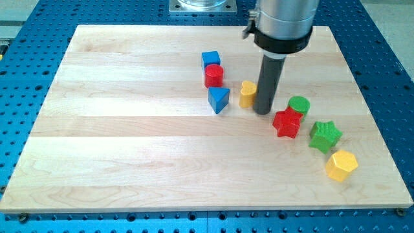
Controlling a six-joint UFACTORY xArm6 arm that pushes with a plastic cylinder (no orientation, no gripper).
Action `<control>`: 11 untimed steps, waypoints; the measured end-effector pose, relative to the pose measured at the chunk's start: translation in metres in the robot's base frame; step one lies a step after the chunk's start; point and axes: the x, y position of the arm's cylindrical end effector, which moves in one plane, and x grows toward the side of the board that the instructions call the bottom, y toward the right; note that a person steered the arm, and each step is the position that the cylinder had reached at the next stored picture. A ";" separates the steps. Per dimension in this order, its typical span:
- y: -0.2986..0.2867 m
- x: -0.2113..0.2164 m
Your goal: Push the green circle into the red star
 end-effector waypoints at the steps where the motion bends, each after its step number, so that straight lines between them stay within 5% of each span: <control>1: 0.000 0.037; 2: -0.001 0.069; 6: 0.065 -0.055; 8: 0.055 0.011; 11: -0.016 0.037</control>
